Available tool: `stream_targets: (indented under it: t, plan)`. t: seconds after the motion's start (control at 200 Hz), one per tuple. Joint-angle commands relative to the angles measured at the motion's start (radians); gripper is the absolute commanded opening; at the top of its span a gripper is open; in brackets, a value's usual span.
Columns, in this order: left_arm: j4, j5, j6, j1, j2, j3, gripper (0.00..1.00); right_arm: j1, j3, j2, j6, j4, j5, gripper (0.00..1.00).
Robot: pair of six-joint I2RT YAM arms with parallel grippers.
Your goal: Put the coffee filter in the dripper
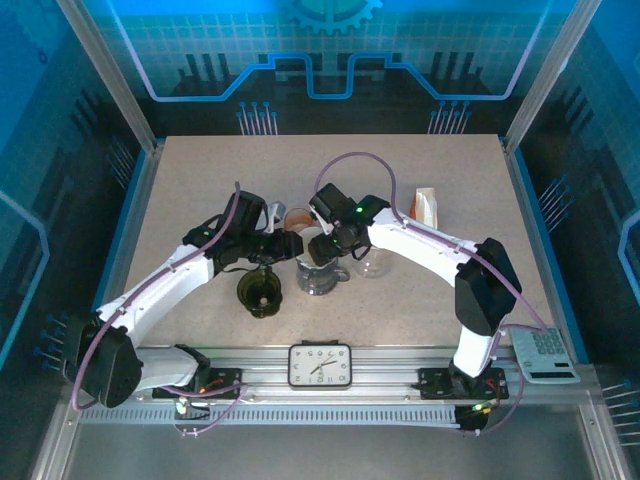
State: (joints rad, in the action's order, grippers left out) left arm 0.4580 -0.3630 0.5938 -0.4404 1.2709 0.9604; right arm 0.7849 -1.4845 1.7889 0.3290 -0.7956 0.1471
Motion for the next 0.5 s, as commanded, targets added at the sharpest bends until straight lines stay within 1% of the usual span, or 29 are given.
stream_targets:
  t: [0.0,0.07,0.255,0.495]
  plan:
    - [0.022,0.009,-0.023,0.007,0.012,0.001,0.28,0.007,-0.005,0.006,0.003,0.001,-0.008,0.74]
    - [0.026,0.008,-0.025,0.006,0.016,0.002,0.26,0.002,-0.021,-0.001,0.009,0.002,-0.011,0.74]
    - [0.015,0.007,-0.019,0.006,0.018,-0.005,0.26,-0.014,-0.033,-0.073,0.023,0.007,-0.018,0.75]
    - [0.005,0.004,-0.012,0.006,0.016,-0.014,0.26,-0.039,0.046,-0.188,0.034,-0.004,-0.015,0.75]
